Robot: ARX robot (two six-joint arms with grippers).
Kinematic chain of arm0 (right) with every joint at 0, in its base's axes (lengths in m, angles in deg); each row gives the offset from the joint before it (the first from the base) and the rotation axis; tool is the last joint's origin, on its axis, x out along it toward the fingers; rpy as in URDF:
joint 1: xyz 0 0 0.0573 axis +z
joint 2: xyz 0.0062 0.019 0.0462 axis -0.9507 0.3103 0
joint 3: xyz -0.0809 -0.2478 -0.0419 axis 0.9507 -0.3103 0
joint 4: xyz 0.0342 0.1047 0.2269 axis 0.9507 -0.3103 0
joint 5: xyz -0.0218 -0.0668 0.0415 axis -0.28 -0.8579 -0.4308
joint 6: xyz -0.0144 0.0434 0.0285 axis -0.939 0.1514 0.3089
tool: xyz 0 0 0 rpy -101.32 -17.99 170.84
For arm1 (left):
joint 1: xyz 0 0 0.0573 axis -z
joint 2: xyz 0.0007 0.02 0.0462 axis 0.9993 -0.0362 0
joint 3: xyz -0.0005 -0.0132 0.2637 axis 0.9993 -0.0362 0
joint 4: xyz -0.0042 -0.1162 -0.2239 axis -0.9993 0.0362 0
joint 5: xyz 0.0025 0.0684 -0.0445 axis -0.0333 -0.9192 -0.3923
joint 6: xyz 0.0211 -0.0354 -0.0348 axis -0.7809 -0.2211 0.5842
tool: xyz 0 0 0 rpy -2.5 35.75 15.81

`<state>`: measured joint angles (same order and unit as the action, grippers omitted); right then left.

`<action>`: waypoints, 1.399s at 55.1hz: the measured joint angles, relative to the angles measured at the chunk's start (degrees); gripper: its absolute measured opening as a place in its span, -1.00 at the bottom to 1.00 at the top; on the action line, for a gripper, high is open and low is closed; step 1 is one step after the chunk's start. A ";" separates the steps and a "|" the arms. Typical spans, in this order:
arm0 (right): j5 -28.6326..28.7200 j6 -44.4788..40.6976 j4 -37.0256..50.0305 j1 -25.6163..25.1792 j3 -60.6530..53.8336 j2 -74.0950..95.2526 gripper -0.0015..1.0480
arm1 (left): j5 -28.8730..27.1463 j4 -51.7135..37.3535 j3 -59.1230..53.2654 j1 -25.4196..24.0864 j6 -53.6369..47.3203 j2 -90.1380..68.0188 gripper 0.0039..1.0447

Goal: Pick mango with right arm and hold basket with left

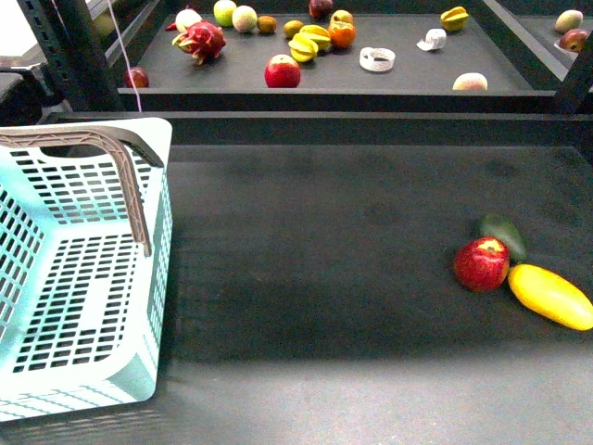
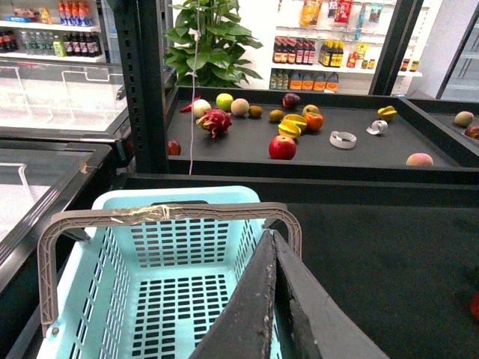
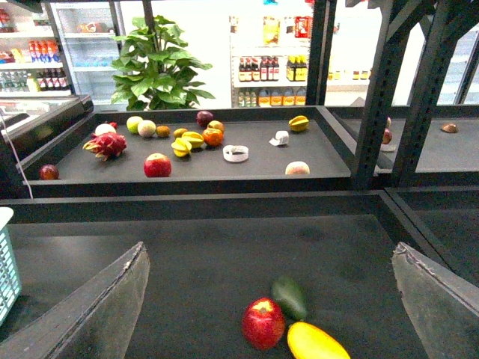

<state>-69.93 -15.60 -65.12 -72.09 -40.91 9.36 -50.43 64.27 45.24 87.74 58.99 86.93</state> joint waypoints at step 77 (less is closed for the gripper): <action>0.02 0.00 0.00 0.07 0.00 0.00 0.85 | -15.89 -35.36 30.84 6.84 52.72 -95.01 0.85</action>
<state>-69.91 -15.60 -65.12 -72.02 -40.91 9.36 -66.32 28.91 76.08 94.58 111.71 -8.08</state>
